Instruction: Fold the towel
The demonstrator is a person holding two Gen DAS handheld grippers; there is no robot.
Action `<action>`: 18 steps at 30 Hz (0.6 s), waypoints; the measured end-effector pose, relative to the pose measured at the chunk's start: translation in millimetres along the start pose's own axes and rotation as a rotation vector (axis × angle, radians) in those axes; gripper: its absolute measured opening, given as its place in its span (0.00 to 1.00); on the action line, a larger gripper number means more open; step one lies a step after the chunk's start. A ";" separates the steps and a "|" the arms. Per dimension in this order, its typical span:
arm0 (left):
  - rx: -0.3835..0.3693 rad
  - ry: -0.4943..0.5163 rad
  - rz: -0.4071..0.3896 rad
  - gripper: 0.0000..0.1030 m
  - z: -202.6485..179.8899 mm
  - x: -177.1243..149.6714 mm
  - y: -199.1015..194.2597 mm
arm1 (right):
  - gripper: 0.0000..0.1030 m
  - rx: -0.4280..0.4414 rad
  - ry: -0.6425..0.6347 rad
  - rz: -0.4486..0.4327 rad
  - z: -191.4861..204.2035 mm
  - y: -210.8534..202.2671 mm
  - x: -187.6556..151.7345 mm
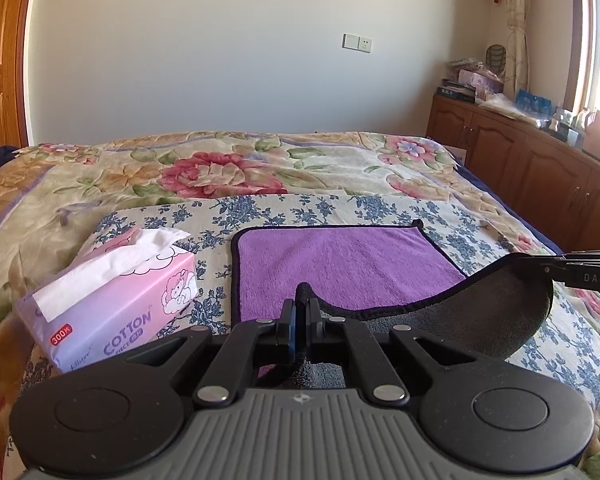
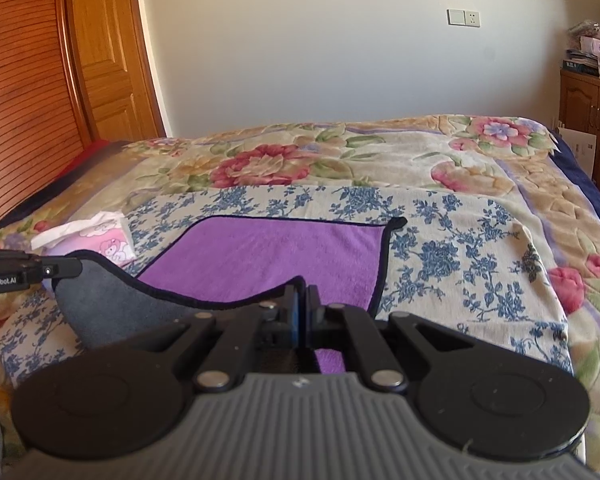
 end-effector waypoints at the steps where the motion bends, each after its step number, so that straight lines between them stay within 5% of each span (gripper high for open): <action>1: 0.001 -0.001 0.001 0.05 0.5 0.0 1.1 | 0.04 0.001 0.000 0.000 -0.4 1.3 0.5; 18: 0.012 0.005 -0.001 0.05 7.2 10.5 17.6 | 0.04 0.007 -0.034 -0.017 -0.4 12.9 13.3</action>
Point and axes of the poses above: each gripper's, at about its wrist camera, not at the fingertips, and y roughly the way its jaws point, z to its left, x to its top, the point moved 6 cm from there along y, roughly the way its jaws point, and after that the axes turned 8 degrees about y, right-handed, at the moved point
